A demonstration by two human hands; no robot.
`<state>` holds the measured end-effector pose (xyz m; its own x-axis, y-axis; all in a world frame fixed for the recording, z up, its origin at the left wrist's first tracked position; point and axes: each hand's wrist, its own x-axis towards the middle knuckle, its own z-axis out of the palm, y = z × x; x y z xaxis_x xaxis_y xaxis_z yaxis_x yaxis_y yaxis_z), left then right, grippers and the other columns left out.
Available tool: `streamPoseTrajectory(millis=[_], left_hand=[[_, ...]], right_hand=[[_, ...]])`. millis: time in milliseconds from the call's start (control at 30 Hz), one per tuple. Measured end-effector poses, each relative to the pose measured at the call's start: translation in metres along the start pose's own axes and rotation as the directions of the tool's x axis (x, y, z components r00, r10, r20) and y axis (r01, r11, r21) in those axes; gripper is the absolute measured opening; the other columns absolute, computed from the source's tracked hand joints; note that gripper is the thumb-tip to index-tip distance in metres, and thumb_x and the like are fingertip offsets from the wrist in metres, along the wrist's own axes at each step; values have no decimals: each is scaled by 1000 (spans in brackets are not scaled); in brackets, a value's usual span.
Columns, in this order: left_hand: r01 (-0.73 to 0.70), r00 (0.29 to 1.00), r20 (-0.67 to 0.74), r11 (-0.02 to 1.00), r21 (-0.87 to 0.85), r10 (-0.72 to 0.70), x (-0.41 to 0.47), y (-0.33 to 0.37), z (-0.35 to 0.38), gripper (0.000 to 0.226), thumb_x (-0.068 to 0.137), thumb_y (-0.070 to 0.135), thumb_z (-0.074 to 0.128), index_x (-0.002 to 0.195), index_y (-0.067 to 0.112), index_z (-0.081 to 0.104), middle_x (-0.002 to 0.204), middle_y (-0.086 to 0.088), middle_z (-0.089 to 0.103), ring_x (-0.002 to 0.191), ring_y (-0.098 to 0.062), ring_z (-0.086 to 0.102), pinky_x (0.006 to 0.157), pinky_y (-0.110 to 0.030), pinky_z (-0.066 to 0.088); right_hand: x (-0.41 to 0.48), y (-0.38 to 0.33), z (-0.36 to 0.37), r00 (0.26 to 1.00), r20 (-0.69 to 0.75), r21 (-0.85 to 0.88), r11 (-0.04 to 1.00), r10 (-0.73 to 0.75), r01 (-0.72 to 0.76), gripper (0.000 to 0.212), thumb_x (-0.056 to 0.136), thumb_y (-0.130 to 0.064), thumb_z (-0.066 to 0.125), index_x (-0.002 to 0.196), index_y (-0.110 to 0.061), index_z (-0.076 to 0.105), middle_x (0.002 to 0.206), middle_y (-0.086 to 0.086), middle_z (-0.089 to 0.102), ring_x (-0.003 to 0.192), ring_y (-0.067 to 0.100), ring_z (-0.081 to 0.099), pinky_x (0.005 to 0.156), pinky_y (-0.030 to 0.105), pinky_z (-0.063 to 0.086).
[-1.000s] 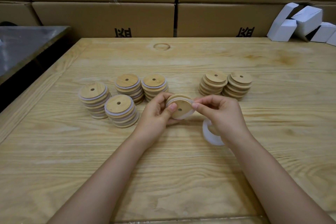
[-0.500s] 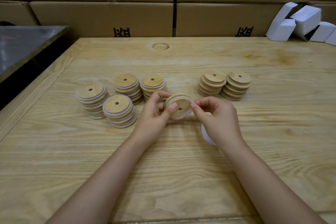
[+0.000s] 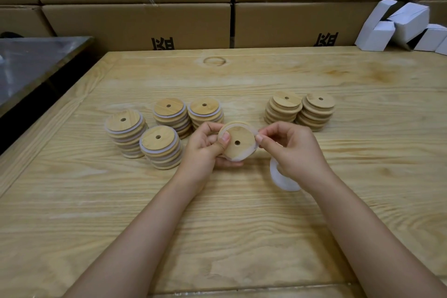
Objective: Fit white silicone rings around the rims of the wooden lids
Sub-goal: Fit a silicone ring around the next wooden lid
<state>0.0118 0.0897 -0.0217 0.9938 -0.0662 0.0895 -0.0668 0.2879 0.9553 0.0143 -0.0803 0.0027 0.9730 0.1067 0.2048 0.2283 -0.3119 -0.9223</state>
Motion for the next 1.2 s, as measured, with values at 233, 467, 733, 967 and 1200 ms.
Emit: streamPoseTrajectory(millis=[233,467,733,967,1200], left_hand=[[17,1000,-4,999,-27,-17,2,0,2,3,91,7,48,93,9,48,74,-4,70,65,-18,69,58,-36,59],[8,1000,7,1000,-8,-8,0,1,2,21,77,6,62,89,9,45,83,-15,70,73,-25,70,69,-40,59],[-52,999,14,996,68,51,0,1,2,20,82,0,59,89,11,44,69,-5,71,67,-15,69,58,-29,57],[-58,996,-65,998,27,59,3,3,2,18,87,-8,51,88,10,46,71,-5,69,64,-15,68,55,-31,58],[-22,999,-41,1000,3,22,3,5,-2,16,89,-6,50,90,9,46,70,-3,71,65,-17,68,56,-35,59]], right_hand=[[-2,3,1,996,-87,-45,999,-21,17,9,80,-21,70,74,-26,65,70,-17,67,69,-1,60,63,12,45],[-9,7,19,976,-195,-222,974,-94,50,18,77,-27,72,65,-28,58,63,-12,60,63,1,54,58,13,40],[-5,6,14,965,-260,-20,1000,17,-22,13,78,-18,74,70,-21,65,70,-6,67,71,11,65,70,23,50],[-2,1,8,977,-151,221,969,149,-113,13,77,-14,75,67,-15,67,62,1,66,49,-1,54,42,7,35],[0,0,2,980,-60,294,941,191,-165,11,77,-9,73,69,-9,67,57,-3,62,54,5,57,57,14,48]])
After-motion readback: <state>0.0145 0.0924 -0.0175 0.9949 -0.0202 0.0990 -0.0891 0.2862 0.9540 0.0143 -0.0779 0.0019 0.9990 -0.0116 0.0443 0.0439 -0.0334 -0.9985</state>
